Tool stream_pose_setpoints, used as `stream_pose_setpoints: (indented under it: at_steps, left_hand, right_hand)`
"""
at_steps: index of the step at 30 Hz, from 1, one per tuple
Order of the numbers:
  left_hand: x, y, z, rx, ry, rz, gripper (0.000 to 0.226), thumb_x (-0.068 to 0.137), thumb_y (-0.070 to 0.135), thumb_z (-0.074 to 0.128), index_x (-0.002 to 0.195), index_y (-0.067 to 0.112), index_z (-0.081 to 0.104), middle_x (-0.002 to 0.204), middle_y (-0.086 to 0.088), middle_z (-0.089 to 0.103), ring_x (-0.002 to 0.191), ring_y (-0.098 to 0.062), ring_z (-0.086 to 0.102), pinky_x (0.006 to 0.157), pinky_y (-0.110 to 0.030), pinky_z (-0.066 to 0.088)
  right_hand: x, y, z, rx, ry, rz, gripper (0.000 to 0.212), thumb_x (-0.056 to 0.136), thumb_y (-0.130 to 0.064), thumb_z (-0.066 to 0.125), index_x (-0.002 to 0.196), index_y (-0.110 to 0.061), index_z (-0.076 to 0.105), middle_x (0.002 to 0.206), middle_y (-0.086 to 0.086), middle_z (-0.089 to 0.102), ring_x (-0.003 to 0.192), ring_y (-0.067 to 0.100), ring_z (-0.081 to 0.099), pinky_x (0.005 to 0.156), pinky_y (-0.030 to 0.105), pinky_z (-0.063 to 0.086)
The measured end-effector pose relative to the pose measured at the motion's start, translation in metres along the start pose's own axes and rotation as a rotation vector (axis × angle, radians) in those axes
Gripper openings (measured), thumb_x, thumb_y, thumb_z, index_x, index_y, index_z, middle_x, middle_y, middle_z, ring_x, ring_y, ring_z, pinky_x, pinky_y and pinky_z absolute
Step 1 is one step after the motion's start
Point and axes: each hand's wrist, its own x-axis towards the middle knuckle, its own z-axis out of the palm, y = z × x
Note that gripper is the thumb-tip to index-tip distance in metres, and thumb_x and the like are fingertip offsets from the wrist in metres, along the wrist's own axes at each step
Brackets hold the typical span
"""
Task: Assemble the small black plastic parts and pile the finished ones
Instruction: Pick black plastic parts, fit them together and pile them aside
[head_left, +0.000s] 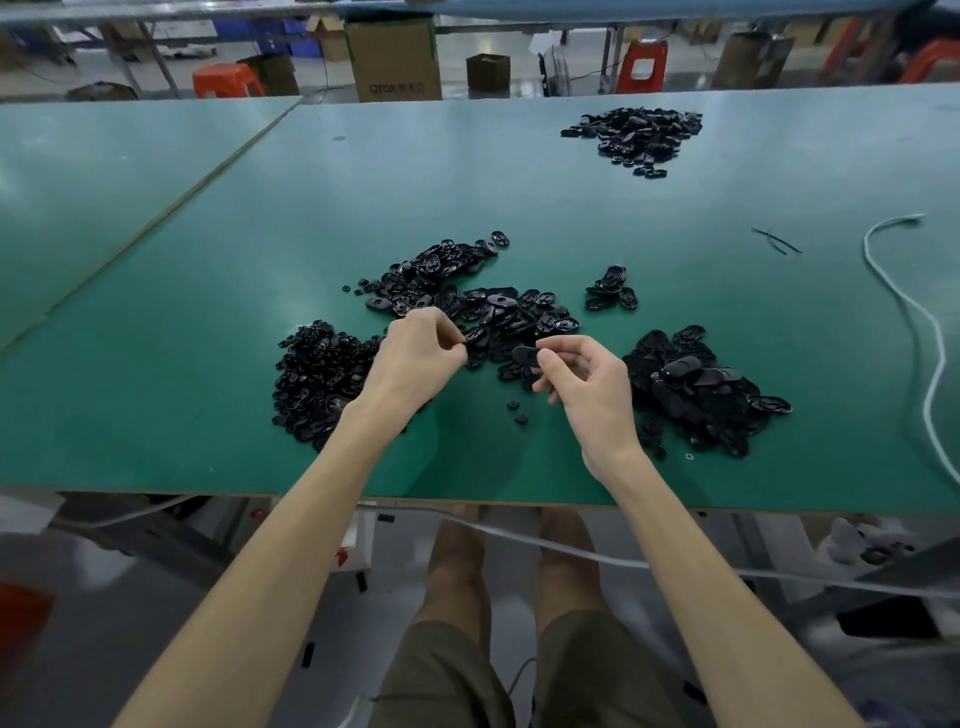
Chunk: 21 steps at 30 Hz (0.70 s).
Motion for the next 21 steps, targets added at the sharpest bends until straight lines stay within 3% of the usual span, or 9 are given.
stream_pose_setpoints:
  at_steps: [2, 5, 11, 14, 21]
  left_hand:
    - [-0.002, 0.006, 0.005, -0.195, -0.053, 0.005, 0.002, 0.092, 0.015, 0.072, 0.094, 0.016, 0.071, 0.086, 0.003, 0.073, 0.073, -0.008, 0.068, 0.066, -0.015, 0.049]
    - [-0.009, 0.011, 0.020, -0.446, -0.064, 0.036, 0.006, 0.092, 0.012, 0.074, 0.096, 0.008, 0.073, 0.082, -0.004, 0.075, 0.070, -0.009, 0.068, 0.072, -0.018, 0.053]
    - [-0.022, 0.012, 0.057, -0.720, 0.083, -0.075, 0.004, 0.093, 0.012, 0.073, 0.094, 0.010, 0.069, 0.084, -0.006, 0.075, 0.070, -0.002, 0.069, 0.060, -0.013, 0.046]
    - [-0.023, 0.009, 0.062, -0.813, 0.174, -0.099, 0.006, 0.094, 0.011, 0.071, 0.096, 0.007, 0.067, 0.081, -0.008, 0.076, 0.061, -0.003, 0.066, 0.056, -0.016, 0.048]
    - [-0.028, 0.004, 0.060, -0.857, 0.091, -0.044, 0.013, 0.092, 0.009, 0.074, 0.098, -0.001, 0.068, 0.075, -0.007, 0.075, 0.066, -0.010, 0.069, 0.057, -0.020, 0.051]
  right_hand:
    - [0.001, 0.000, 0.001, 0.010, 0.012, -0.001, 0.010, 0.098, -0.009, 0.066, 0.105, -0.013, 0.072, 0.088, -0.001, 0.077, 0.068, 0.010, 0.069, 0.060, 0.024, 0.051]
    - [0.000, 0.001, 0.001, 0.018, 0.035, -0.003, 0.011, 0.098, -0.008, 0.067, 0.106, -0.013, 0.072, 0.089, -0.001, 0.076, 0.070, 0.010, 0.071, 0.061, 0.023, 0.052]
    - [0.000, 0.001, 0.000, 0.025, 0.070, -0.004, 0.012, 0.098, -0.007, 0.067, 0.107, -0.013, 0.071, 0.091, -0.001, 0.076, 0.073, 0.012, 0.073, 0.062, 0.022, 0.053]
    - [0.001, 0.001, 0.001, 0.022, 0.073, -0.004, 0.012, 0.098, -0.006, 0.067, 0.107, -0.013, 0.071, 0.091, -0.001, 0.076, 0.073, 0.012, 0.073, 0.062, 0.022, 0.053]
    - [0.000, 0.000, 0.000, 0.012, 0.069, -0.005, 0.012, 0.097, -0.007, 0.067, 0.107, -0.014, 0.071, 0.092, -0.001, 0.076, 0.075, 0.012, 0.073, 0.063, 0.022, 0.054]
